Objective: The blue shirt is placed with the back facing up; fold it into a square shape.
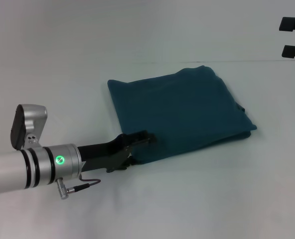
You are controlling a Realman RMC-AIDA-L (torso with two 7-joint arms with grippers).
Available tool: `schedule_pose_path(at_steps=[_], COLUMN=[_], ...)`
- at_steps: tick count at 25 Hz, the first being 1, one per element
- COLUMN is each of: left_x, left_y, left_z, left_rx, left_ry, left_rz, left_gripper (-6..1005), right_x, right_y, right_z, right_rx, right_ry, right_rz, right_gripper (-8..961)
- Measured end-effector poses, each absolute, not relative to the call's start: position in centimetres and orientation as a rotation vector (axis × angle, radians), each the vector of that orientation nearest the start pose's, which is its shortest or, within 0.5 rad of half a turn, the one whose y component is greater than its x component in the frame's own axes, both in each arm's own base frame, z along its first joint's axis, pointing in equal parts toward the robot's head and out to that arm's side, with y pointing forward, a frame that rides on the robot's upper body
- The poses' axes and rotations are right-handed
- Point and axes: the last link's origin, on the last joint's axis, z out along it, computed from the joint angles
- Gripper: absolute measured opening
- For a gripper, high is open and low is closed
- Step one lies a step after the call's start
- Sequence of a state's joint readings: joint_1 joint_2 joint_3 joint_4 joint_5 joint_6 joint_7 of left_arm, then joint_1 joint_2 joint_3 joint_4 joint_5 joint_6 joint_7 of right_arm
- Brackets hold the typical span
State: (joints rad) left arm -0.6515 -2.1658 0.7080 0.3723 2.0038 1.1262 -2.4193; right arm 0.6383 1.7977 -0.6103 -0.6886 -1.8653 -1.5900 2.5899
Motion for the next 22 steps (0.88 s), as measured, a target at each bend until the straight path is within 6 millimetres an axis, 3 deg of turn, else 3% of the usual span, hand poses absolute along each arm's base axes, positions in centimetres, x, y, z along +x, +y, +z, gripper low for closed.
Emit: schedule_pose_path(at_steps=[8,17,22], left_x=[-25.53,-25.78,-26.05], left_y=[35.11,34.82,34.55], left_z=[-8.69,-8.72,-8.78], left_rx=[2.066,2.063,2.065], left_ry=[2.354,2.358,2.360], left_rz=[0.838,0.824,0.812], left_gripper=[840,619,416], right_x=[24.48,24.47,24.50], right_y=[39.32,39.24,39.22], right_z=[14.40,14.66,14.72], right_rx=[-2.127,-2.125,-2.123], right_ry=[1.853,1.851,1.853], right_rz=[1.025,1.041,1.045], right_gripper=[925,925,925])
